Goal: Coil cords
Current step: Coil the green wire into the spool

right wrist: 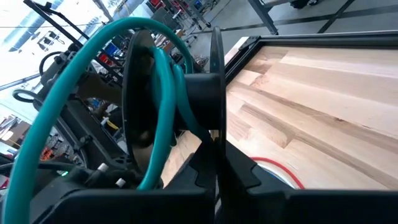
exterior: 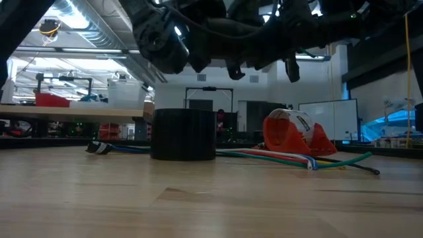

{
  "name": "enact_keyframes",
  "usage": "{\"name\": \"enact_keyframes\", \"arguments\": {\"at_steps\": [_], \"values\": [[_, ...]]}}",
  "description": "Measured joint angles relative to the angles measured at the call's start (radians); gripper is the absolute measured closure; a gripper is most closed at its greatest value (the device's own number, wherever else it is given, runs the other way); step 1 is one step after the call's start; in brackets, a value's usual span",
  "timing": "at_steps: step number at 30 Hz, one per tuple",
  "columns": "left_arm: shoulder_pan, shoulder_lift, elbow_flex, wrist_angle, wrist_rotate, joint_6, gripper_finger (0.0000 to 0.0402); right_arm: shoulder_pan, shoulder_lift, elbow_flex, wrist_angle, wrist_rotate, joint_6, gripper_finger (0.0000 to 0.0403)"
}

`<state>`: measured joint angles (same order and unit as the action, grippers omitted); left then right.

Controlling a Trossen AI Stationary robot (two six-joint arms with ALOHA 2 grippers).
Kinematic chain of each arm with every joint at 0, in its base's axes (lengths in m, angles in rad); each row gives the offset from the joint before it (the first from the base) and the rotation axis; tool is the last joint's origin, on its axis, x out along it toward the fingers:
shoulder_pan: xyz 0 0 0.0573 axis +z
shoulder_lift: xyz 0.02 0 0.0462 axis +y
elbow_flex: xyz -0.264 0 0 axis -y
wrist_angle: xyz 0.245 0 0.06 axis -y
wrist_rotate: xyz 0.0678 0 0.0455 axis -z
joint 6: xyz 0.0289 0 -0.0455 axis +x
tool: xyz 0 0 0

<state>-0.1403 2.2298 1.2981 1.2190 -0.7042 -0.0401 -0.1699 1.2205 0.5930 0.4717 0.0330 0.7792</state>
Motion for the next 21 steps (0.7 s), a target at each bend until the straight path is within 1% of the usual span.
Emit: {"name": "enact_keyframes", "arguments": {"at_steps": [4, 7, 21], "values": [[0.015, 0.002, 0.0, -0.005, 0.051, -0.014, 0.0325, 0.0, 0.0, 0.0, -0.001, 0.0, 0.0, 0.04], [0.017, 0.002, 0.001, -0.002, 0.069, -0.034, 0.0325, 0.0, 0.0, 0.0, 0.001, -0.001, 0.0, 0.04], [0.017, 0.002, 0.001, -0.002, 0.07, -0.05, 0.0325, 0.0, 0.0, 0.0, 0.006, -0.008, 0.0, 0.04]]}}
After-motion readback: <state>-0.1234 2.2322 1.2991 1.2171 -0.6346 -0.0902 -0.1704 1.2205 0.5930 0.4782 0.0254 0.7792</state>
